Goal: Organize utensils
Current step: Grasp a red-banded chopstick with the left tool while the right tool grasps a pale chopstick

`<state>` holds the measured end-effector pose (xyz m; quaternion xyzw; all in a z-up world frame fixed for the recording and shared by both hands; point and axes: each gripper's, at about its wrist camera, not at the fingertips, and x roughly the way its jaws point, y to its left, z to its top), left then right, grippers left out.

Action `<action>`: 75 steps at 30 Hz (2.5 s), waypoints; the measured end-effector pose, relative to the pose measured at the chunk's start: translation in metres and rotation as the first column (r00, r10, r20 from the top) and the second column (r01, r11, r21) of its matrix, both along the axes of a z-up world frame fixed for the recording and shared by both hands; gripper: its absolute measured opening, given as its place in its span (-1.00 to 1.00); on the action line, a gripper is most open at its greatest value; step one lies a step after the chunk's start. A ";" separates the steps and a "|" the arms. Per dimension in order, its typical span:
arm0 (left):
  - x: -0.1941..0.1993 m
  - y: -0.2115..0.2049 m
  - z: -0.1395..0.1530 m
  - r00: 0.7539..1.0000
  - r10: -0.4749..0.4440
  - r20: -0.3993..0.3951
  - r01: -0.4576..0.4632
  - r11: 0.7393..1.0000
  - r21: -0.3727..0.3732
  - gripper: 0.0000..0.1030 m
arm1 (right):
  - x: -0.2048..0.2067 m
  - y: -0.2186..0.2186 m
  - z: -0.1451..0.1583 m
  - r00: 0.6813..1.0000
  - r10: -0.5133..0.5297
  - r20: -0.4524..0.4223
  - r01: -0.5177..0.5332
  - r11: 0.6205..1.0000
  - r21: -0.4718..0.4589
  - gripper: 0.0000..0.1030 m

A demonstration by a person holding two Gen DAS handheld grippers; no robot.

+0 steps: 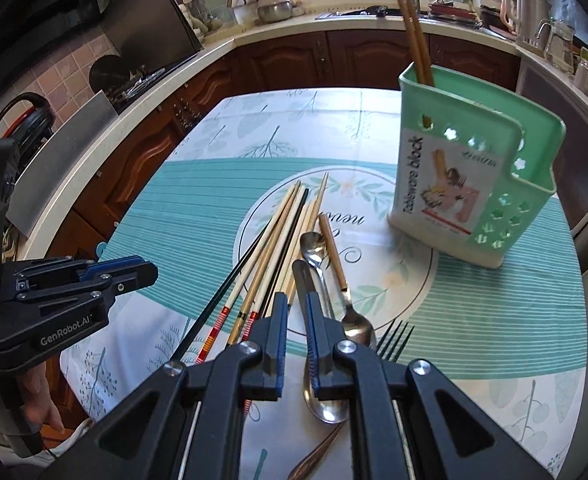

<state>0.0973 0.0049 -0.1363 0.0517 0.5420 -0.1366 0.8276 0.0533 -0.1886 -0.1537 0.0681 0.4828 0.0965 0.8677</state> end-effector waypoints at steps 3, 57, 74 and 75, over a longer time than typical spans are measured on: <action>0.005 -0.001 -0.016 0.996 -0.012 -0.090 0.011 1.000 -0.006 -0.80 | 0.000 0.005 -0.006 1.000 0.021 -0.020 -0.021 1.000 0.003 -0.83; 0.090 -0.065 -0.069 0.942 -0.063 -0.330 0.094 0.993 0.078 -0.95 | 0.000 0.009 -0.027 0.996 0.047 -0.073 -0.040 0.995 0.090 -0.83; 0.063 0.044 -0.040 0.959 0.032 -0.280 -0.041 0.999 -0.023 -0.95 | 0.077 0.025 -0.048 0.938 0.002 -0.346 0.066 0.981 0.184 -0.83; 0.062 0.047 -0.041 0.959 0.033 -0.282 -0.042 0.999 -0.027 -0.95 | 0.081 0.026 -0.053 0.929 -0.009 -0.371 0.080 0.981 0.177 -0.83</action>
